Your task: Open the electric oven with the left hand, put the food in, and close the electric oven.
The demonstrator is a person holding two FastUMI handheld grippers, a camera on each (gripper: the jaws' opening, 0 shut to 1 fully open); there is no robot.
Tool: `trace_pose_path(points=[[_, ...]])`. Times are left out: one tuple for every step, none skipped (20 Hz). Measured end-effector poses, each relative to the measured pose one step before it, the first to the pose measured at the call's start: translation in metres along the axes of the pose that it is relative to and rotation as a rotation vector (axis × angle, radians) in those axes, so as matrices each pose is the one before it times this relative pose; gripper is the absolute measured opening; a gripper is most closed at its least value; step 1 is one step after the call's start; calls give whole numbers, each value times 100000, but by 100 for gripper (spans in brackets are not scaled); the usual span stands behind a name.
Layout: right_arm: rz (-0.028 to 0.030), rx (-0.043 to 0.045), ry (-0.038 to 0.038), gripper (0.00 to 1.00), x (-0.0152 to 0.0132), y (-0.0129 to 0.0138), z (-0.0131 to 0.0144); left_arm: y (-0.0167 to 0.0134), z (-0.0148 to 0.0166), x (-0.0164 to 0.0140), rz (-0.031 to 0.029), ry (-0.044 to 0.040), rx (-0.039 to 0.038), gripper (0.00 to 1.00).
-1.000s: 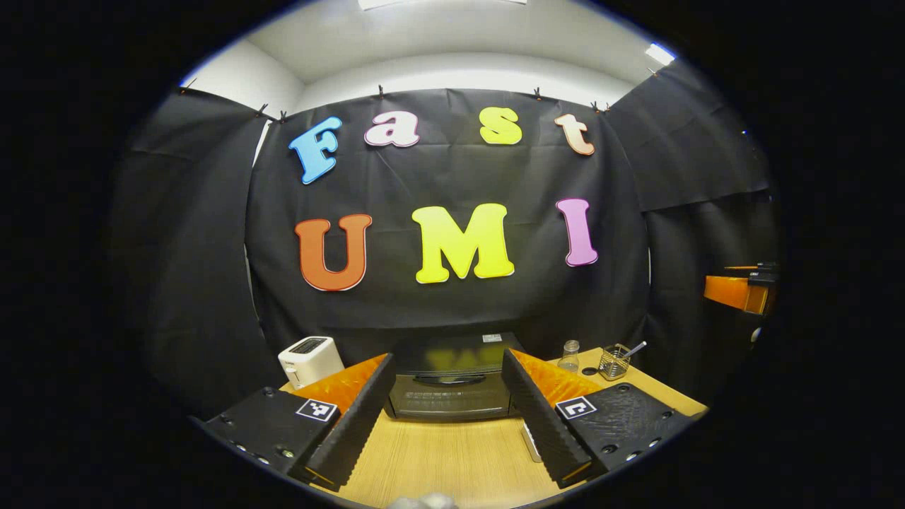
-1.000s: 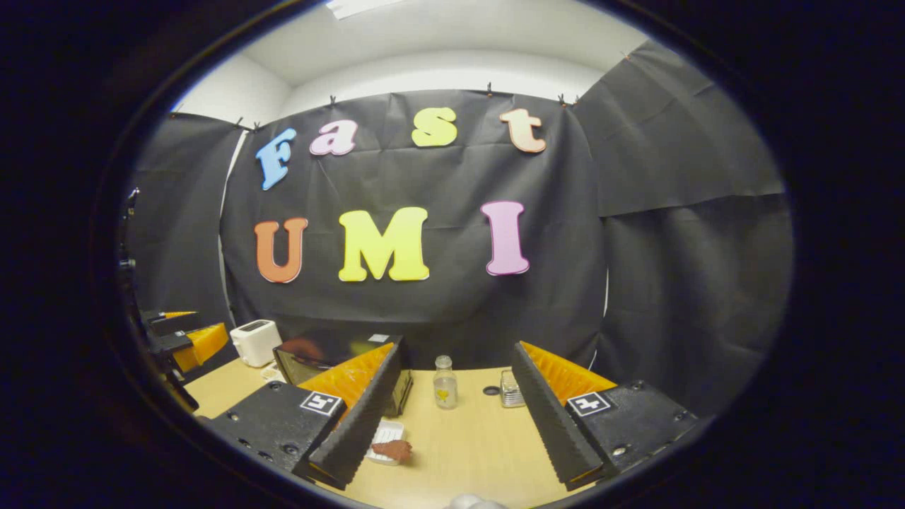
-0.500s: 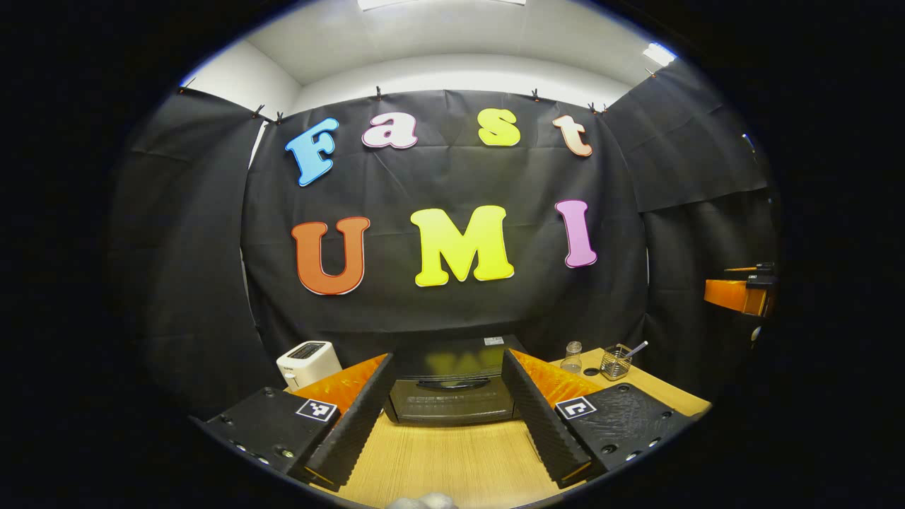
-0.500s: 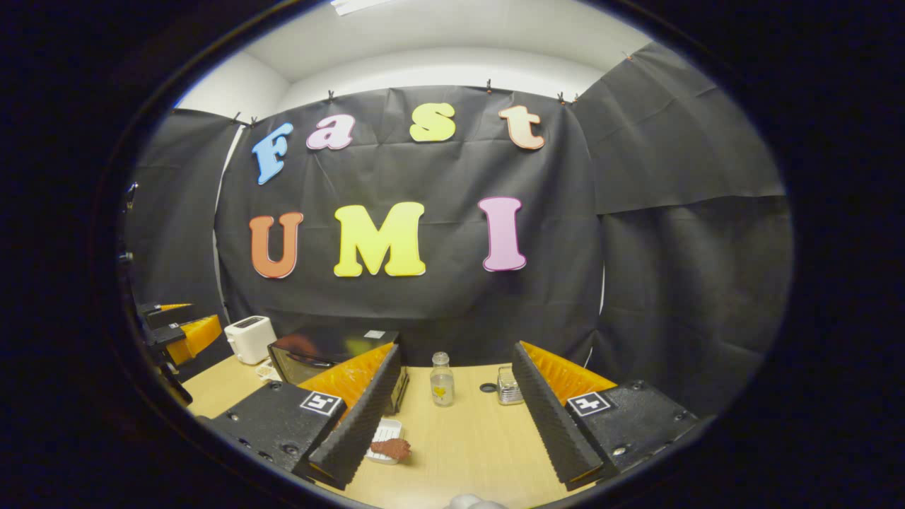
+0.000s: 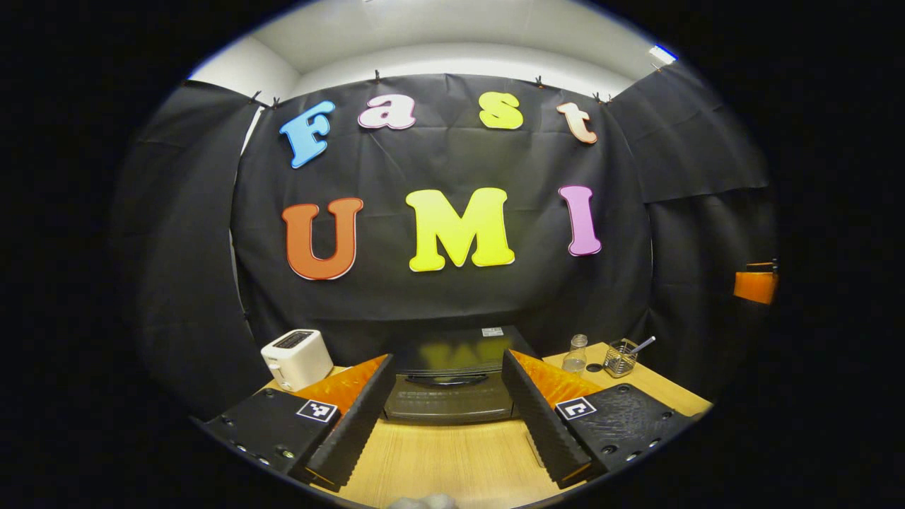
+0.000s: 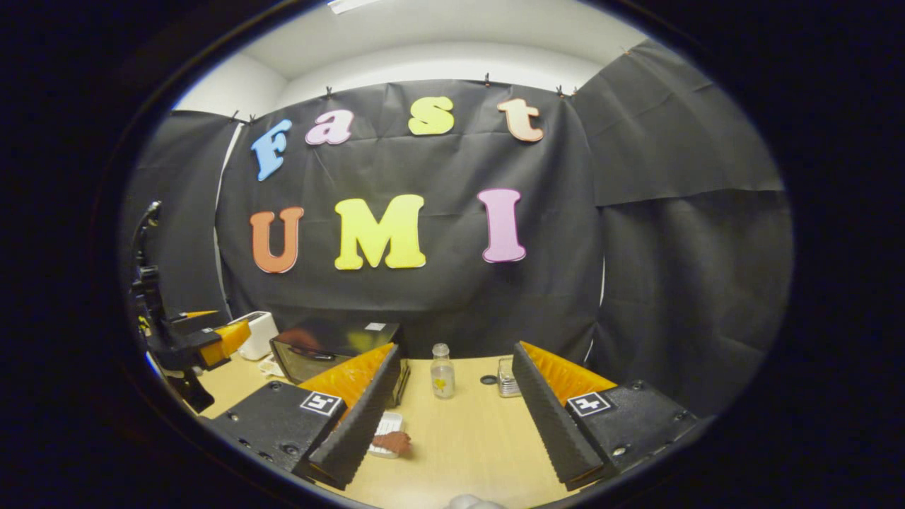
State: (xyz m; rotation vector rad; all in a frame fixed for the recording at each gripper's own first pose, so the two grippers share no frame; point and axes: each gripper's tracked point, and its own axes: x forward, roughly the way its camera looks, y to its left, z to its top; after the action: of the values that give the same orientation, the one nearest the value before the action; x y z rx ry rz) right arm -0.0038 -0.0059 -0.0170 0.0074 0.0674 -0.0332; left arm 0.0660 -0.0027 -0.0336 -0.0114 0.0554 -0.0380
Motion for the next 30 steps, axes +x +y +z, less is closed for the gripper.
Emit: trace_pose_path(points=[[-754, 428, 1372, 100, -219, -237, -233, 90, -650, 1502, 249, 1206, 778, 96], [-692, 213, 1248, 100, -330, -132, -147, 33, -584, 1563, 66, 707, 1146, 96], [-746, -428, 1005, 100, -370, -212, -131, -19, -959, 1561, -187, 1037, 773, 96], [-954, -1143, 972, 100, -389, -316, -245, -91, -951, 1621, -213, 1743, 262, 96], [-1268, -1445, 798, 100, -319, -385, -123, 1, -925, 1534, 291, 1961, 434, 96], [-1466, -1116, 1060, 100, -262, -407, -180, -33, -790, 1419, 336, 1925, 98, 96], [-1302, -145, 1097, 100, -215, -403, -213, -42, -921, 1332, -148, 2046, -184, 96], [-1436, 627, 1154, 100, -148, -371, -290, 9, -499, 1215, 389, 682, 155, 96], [-1208, 1513, 1770, 100, -77, -360, -305, 35, -367, 1186, 385, 609, 111, 96], [-552, 1828, 1384, 100, -77, -163, -446, 137, -356, 1081, 744, 565, 638, 97], [-1288, 1101, 1190, 100, -2, -353, -292, 152, -251, 1074, 606, 485, 854, 96], [-1246, 650, 1198, 100, 124, -363, -461, 109, -477, 977, 182, 1381, 112, 96], [-1085, 610, 937, 100, 170, -312, -272, 33, -706, 791, -84, 2101, -724, 96], [-698, 614, 407, 100, 127, -199, -100, -74, -521, 580, -616, 1864, -1477, 97], [-591, 154, -169, 100, 149, -123, 117, -120, -835, 452, -901, 2628, -1878, 97], [-316, -2, -117, 100, 109, -99, 57, -258, -965, 45, -1327, 4142, -1128, 97], [312, 111, -221, 100, 134, 130, 206, 25, 773, -369, 125, -4301, -835, 97], [646, -73, -414, 100, 205, 252, 175, 68, -530, -93, 476, 2522, -51, 96], [591, -340, -332, 100, 186, 234, 177, 270, 97, -56, 867, -1288, -684, 96], [719, -177, -134, 100, 97, 168, 69, -6, -294, 9, 622, -217, 17, 97], [1317, -103, -162, 100, 60, 377, 233, 62, 83, -599, 218, -1080, 585, 97], [896, -316, -230, 100, 64, 263, 70, 17, -230, -280, 63, -533, 369, 98], [452, -515, -372, 100, -6, 84, 181, 1, -277, -399, 41, 51, -106, 97], [708, -139, -334, 100, -66, 167, 42, 4, -195, -421, -150, 41, 358, 97], [717, 180, 104, 100, -26, 97, -14, -36, -359, -480, -70, 134, 135, 97], [652, 298, 417, 99, -18, 85, -291, -63, -367, -750, -122, 89, 119, 97], [709, 344, 542, 100, -34, 145, -281, 73, -476, -675, -213, 156, 63, 97], [628, 90, 471, 100, 60, 209, -277, -23, -503, -736, -308, 230, 27, 97], [533, -517, 587, 100, 49, 189, -389, -59, -675, -754, -348, 389, 305, 97], [464, -827, 543, 100, 109, 184, -482, -37, -721, -747, -279, 195, 491, 97]])
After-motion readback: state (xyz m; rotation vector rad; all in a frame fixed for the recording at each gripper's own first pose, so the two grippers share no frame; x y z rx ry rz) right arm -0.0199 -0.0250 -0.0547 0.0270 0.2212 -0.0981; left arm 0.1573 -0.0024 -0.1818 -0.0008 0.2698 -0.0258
